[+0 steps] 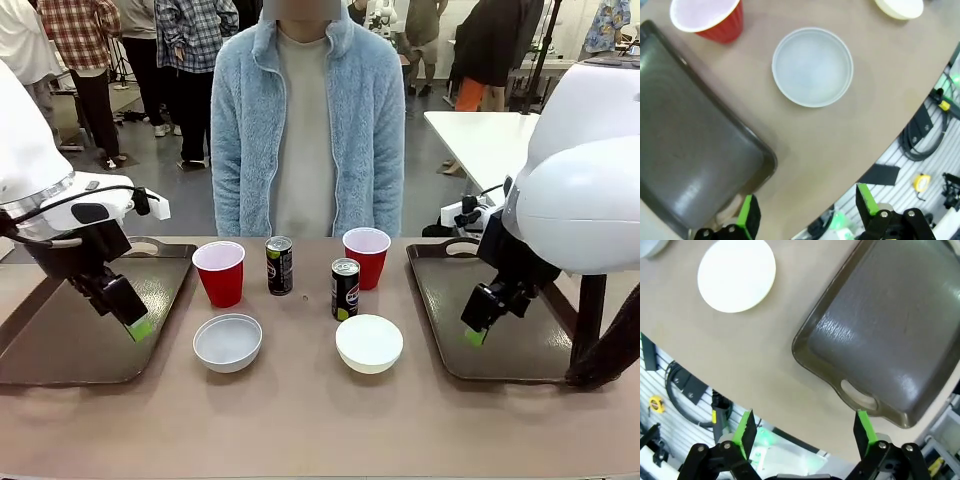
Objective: Prepare tableware on both trays.
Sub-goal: Pick up a Picnic Bowl from the table and place it on a Handle tray.
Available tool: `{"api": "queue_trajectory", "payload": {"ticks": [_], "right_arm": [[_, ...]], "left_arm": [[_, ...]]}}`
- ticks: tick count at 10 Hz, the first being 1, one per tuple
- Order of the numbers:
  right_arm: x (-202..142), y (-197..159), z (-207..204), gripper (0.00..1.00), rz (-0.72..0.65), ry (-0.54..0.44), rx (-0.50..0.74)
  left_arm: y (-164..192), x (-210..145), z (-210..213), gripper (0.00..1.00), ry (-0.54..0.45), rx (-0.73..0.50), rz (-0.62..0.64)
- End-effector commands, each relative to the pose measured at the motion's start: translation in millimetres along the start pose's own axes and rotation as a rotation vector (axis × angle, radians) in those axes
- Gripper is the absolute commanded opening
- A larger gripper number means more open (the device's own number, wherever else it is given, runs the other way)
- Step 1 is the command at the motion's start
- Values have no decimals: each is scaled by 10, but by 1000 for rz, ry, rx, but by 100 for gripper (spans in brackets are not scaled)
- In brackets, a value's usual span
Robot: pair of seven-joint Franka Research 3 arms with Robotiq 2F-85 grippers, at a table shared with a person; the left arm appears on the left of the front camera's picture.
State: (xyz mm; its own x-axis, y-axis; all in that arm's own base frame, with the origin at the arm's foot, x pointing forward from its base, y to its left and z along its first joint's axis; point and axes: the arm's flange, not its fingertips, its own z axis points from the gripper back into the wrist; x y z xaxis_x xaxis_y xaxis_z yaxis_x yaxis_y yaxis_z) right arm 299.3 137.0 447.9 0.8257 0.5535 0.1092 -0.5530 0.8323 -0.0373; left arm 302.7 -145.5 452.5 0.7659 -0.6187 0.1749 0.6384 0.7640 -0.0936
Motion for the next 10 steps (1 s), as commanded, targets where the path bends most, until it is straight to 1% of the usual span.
{"api": "queue_trajectory", "payload": {"ticks": [1, 2, 3, 4, 5, 6, 8, 9, 10], "right_arm": [[-16, 16, -6, 100, -4, 12, 3], [66, -184, -56, 100, -21, -75, 240], [3, -416, -46, 100, -64, -123, 390], [-168, -689, 41, 100, -115, -158, 520], [-394, -881, 124, 100, -176, -184, 597], [-611, -1057, 191, 100, -206, -191, 687], [-943, -1414, 194, 100, -288, -207, 793], [-1049, -1548, 143, 100, -316, -214, 833], [-1129, -1624, 97, 100, -325, -210, 850]], "left_arm": [[-2, -6, -6, 100, 4, 0, 6], [208, 31, 3, 100, -99, -176, 45], [416, -48, 67, 100, -199, -380, 49], [607, -149, 188, 100, -239, -476, 70], [697, -302, 338, 100, -284, -550, 90], [796, -467, 479, 100, -315, -601, 140], [1085, -700, 613, 100, -341, -628, 256], [1272, -839, 618, 100, -356, -649, 318], [1456, -1000, 576, 100, -321, -663, 389]]}}
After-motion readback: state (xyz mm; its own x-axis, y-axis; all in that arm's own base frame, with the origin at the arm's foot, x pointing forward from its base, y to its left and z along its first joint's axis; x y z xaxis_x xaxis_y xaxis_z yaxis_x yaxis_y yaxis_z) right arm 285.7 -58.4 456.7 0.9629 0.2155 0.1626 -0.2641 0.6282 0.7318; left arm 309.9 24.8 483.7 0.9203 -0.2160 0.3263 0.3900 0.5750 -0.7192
